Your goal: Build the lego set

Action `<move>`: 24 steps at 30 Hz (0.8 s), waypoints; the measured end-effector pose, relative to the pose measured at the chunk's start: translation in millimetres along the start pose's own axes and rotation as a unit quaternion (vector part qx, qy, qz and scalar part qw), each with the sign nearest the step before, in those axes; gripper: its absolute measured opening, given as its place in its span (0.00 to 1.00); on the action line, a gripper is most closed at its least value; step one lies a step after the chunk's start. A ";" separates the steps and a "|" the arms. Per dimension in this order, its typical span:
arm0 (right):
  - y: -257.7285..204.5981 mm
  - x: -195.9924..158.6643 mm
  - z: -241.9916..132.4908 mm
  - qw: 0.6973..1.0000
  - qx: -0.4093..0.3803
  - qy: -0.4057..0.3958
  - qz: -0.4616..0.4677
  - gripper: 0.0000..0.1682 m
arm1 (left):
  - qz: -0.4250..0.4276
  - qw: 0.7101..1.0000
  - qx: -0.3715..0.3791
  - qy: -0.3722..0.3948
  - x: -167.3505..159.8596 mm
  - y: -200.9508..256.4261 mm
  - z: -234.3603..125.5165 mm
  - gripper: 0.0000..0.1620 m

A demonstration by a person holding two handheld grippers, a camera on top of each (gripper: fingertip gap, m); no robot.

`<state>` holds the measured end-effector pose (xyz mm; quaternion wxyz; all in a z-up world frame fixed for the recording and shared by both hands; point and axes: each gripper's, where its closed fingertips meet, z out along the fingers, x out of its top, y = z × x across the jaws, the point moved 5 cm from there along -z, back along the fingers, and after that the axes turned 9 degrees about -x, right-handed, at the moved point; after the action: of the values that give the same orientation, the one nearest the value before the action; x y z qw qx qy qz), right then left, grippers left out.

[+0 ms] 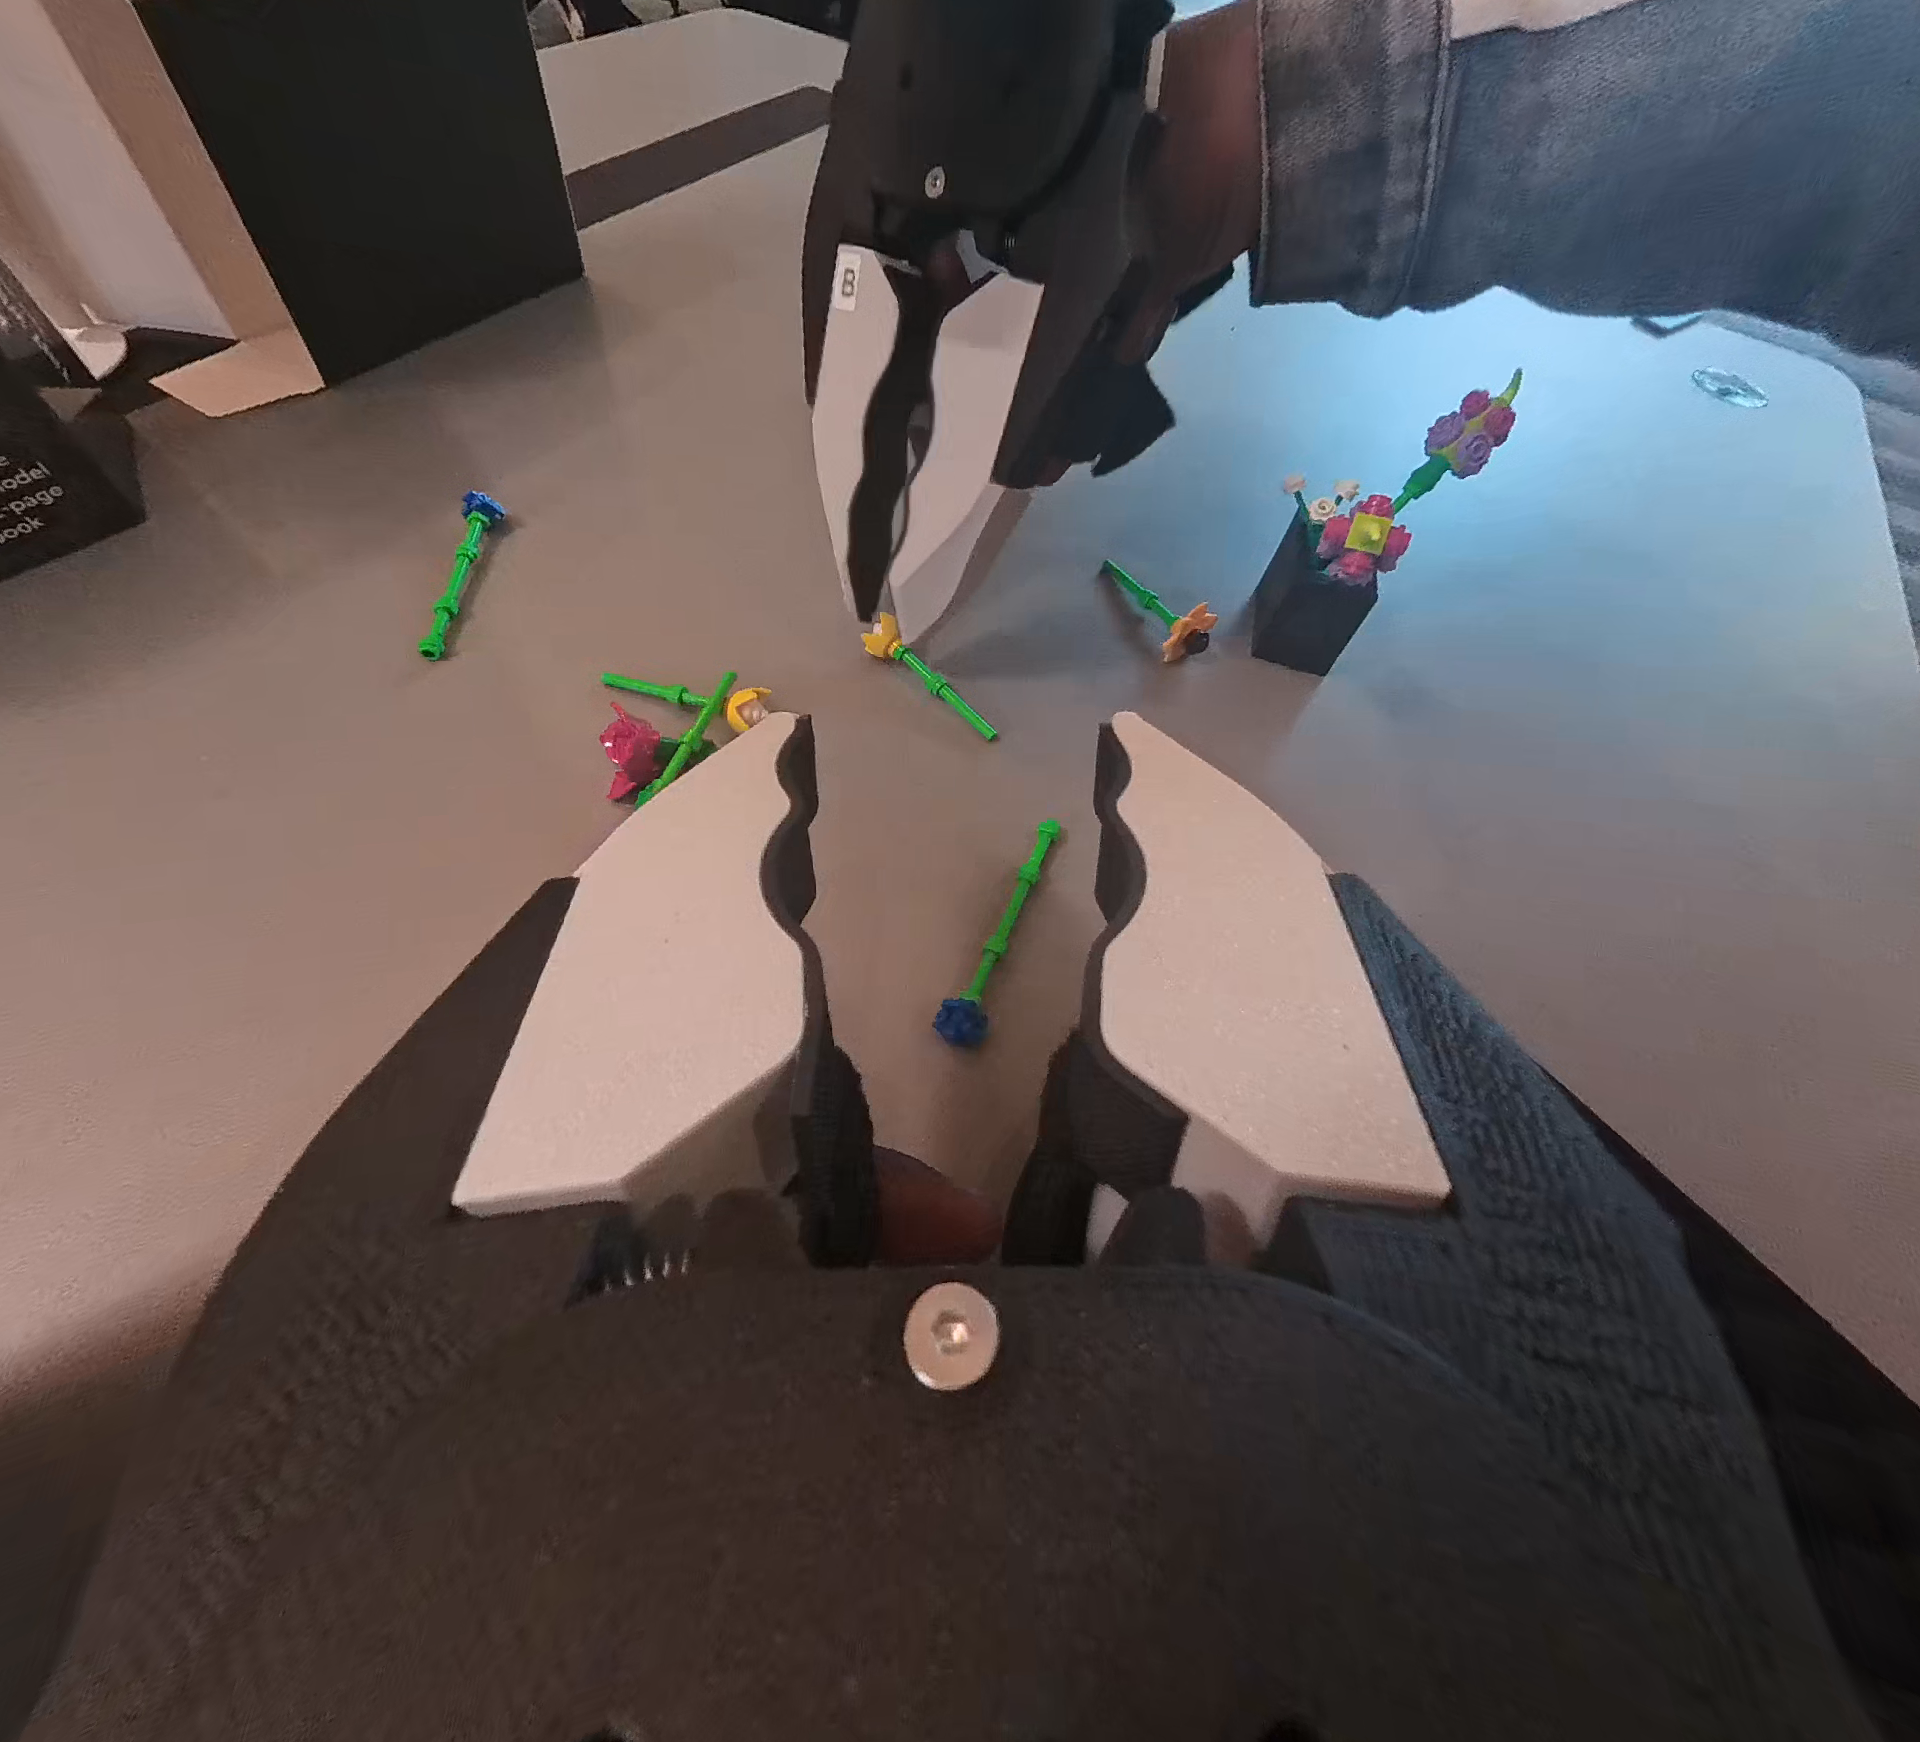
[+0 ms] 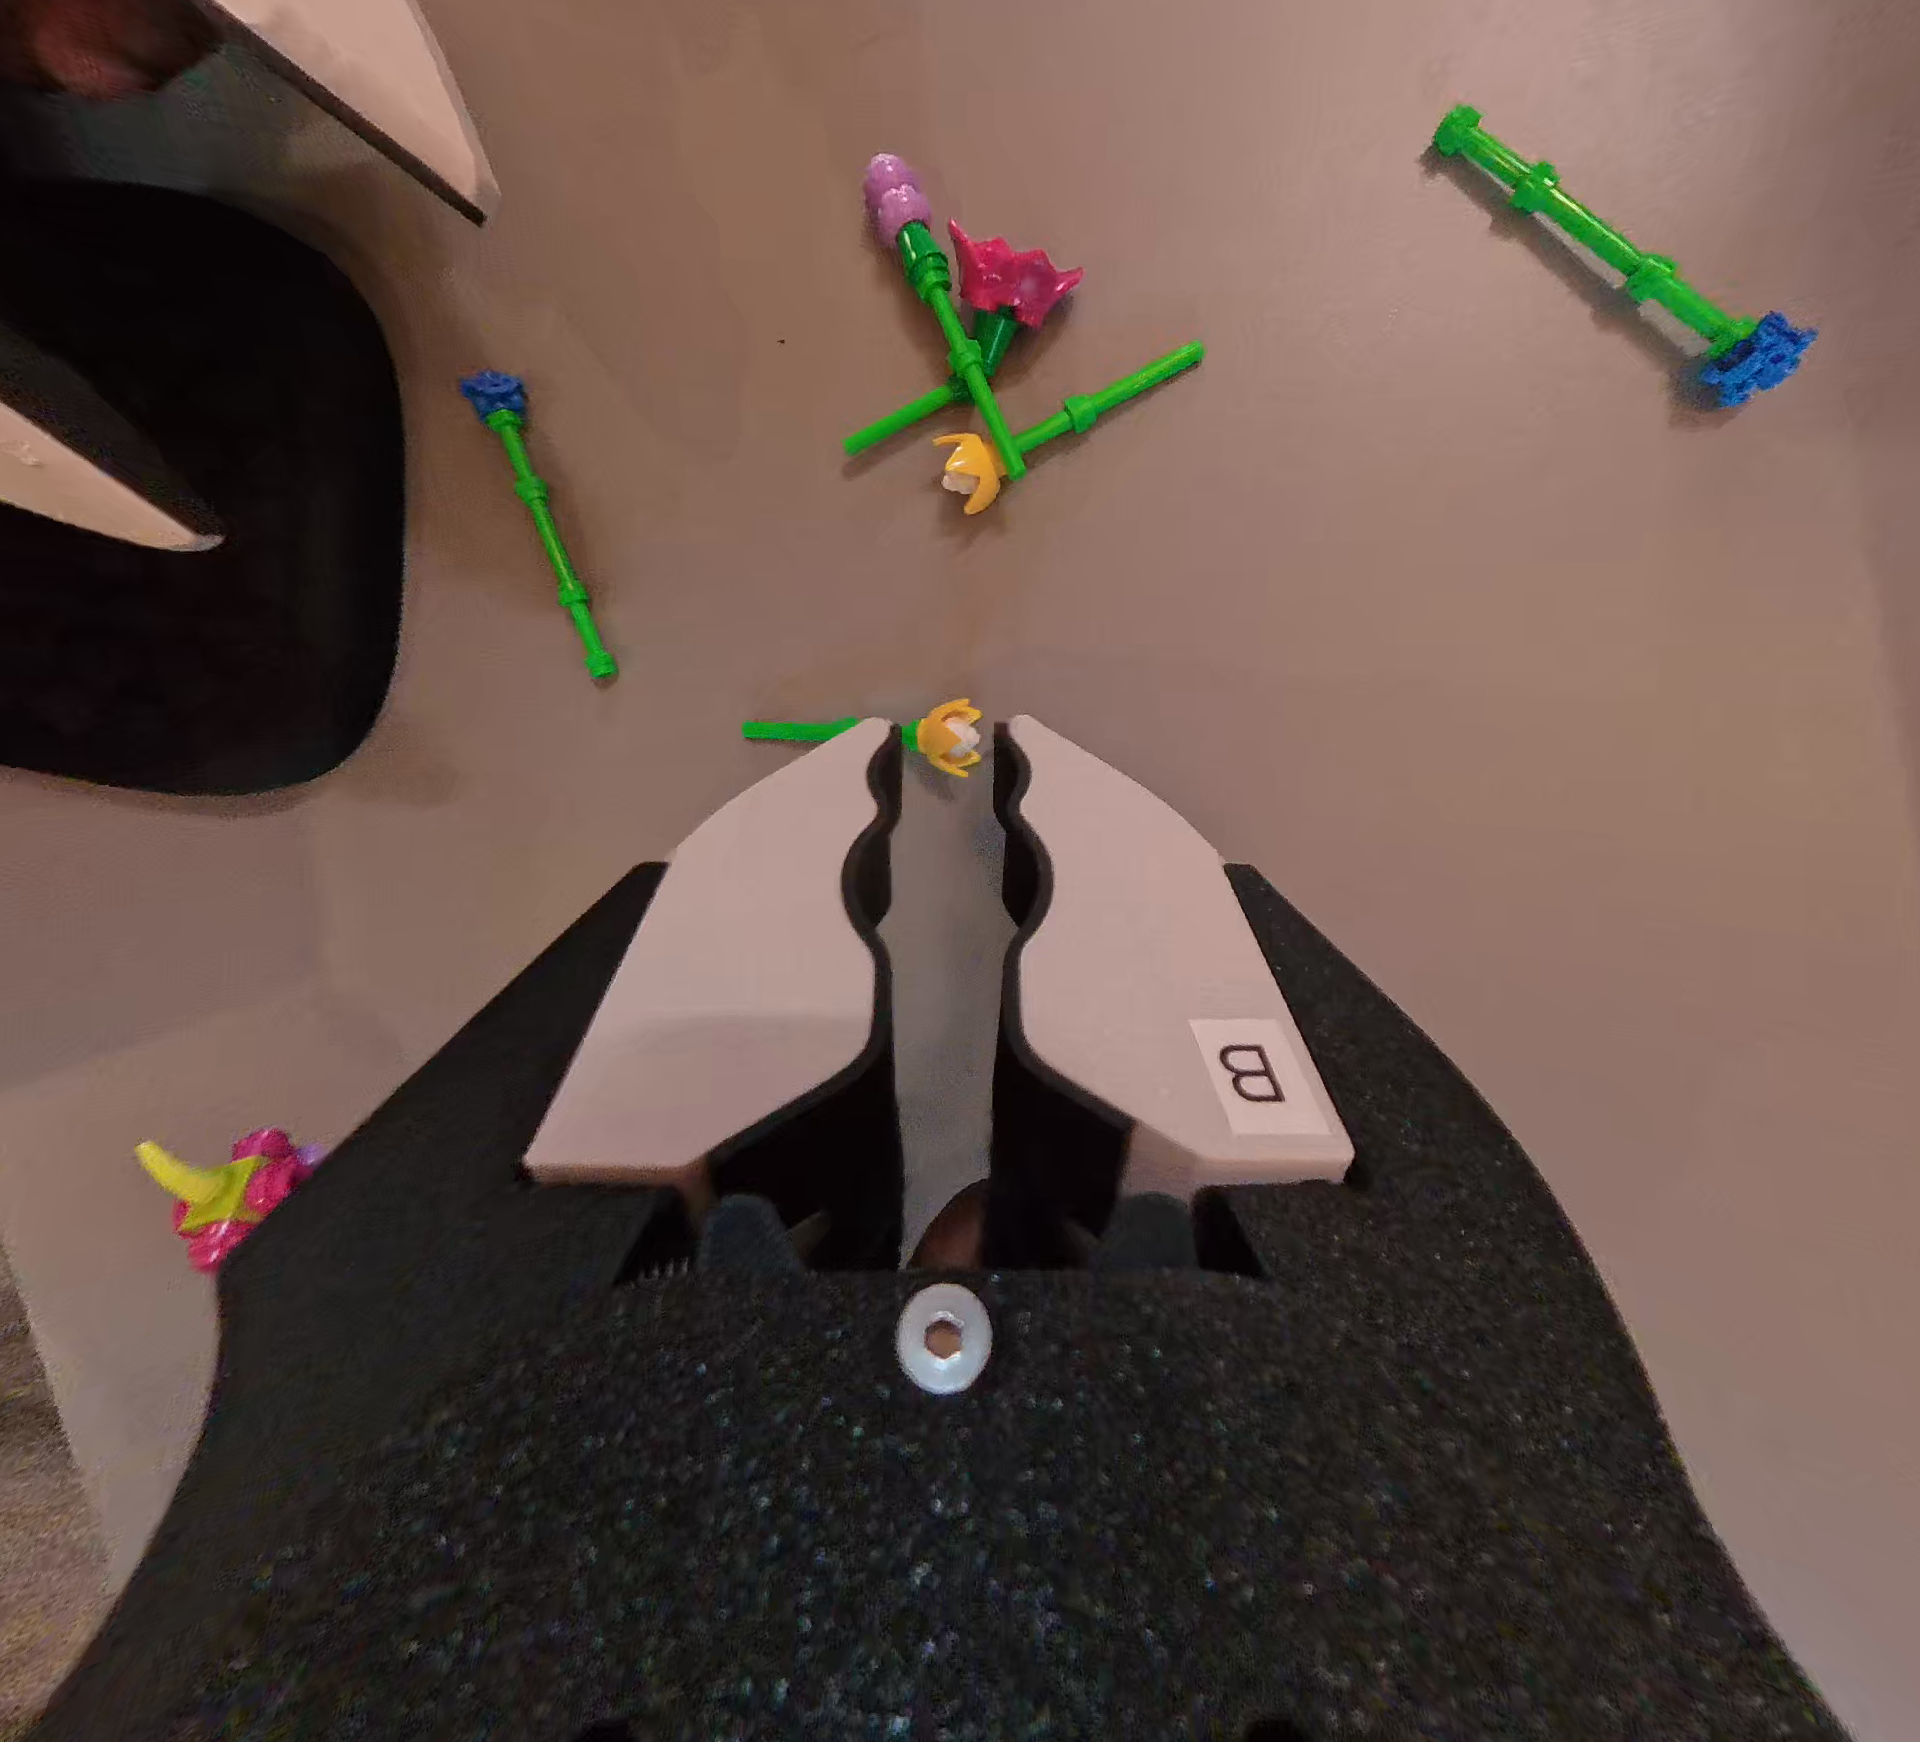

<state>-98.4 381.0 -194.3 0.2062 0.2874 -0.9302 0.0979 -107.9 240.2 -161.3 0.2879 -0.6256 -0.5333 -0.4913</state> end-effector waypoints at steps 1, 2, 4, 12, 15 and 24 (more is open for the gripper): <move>-0.4 -0.3 0.6 1.000 -0.005 -0.001 -0.003 0.06 | -0.001 1.000 -0.001 0.001 0.0 0.2 0.2 0.32; -0.7 0.0 0.0 1.000 -0.013 0.001 -0.007 0.05 | -0.001 1.000 0.000 0.003 0.1 0.0 0.2 0.32; -2.3 1.7 -4.7 0.999 -0.032 0.008 -0.017 0.04 | -0.004 1.000 -0.003 0.009 0.4 0.3 0.3 0.32; -42.9 44.5 -64.3 0.964 -0.204 0.153 -0.071 0.04 | -0.119 0.986 -0.089 0.075 7.1 2.9 -1.5 0.27; -76.0 64.8 -91.8 0.918 -0.320 0.201 -0.121 0.04 | -0.127 0.979 -0.108 0.116 16.5 3.4 -8.3 0.20; -125.2 72.3 -106.4 0.869 -0.413 0.232 -0.147 0.03 | -0.028 0.978 -0.123 0.168 34.0 24.0 -21.4 0.02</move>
<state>-45.8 275.1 -59.2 0.5275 0.2788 -0.7583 -0.2627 -93.5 228.0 -118.5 0.2800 -0.5495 -0.4300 -0.6593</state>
